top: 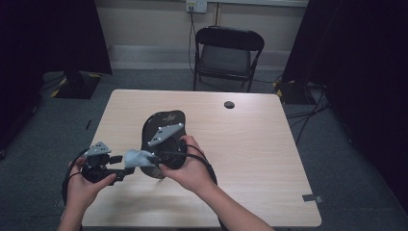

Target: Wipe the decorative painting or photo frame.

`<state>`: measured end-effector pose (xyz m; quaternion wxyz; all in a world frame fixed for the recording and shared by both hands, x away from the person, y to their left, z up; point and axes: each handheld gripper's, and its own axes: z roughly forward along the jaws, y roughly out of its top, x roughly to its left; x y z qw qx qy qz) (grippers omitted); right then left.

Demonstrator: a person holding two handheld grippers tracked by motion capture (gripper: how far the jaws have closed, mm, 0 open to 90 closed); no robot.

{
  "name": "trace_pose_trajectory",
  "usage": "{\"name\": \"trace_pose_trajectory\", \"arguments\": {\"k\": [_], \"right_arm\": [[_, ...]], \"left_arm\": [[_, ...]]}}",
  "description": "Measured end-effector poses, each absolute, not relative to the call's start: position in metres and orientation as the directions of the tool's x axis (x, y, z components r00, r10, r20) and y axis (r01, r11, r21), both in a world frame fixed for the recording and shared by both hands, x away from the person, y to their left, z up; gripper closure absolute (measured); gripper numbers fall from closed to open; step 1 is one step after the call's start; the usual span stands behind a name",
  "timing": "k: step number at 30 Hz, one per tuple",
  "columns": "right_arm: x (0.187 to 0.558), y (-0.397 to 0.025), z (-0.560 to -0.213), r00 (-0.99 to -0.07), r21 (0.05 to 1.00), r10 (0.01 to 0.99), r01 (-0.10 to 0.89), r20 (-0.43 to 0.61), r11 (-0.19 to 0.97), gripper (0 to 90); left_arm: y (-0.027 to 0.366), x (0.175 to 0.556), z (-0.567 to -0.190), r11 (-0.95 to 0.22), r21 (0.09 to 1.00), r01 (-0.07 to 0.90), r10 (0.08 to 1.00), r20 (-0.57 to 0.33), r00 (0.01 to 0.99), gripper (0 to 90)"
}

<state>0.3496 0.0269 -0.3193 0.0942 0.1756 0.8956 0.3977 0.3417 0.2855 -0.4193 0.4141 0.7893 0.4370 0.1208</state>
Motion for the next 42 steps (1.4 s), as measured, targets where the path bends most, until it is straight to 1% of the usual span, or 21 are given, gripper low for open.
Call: {"name": "trace_pose_trajectory", "arguments": {"k": [15,29,42], "right_arm": [[0.364,0.020,-0.298,-0.900,0.757,0.432,0.246,-0.052,0.605,79.2],[0.375,0.017,-0.277,-0.883,0.772,0.463,0.245,-0.071,0.586,79.2],[0.382,0.018,-0.266,-0.871,0.784,0.485,0.250,-0.074,0.569,79.2]], "left_arm": [[0.276,0.338,-0.409,-0.295,0.776,0.558,0.765,-0.158,0.624,27.6],[0.274,0.337,-0.408,-0.304,0.772,0.558,0.762,-0.155,0.629,27.5],[0.273,0.335,-0.409,-0.334,0.759,0.559,0.752,-0.144,0.644,27.5]]}}
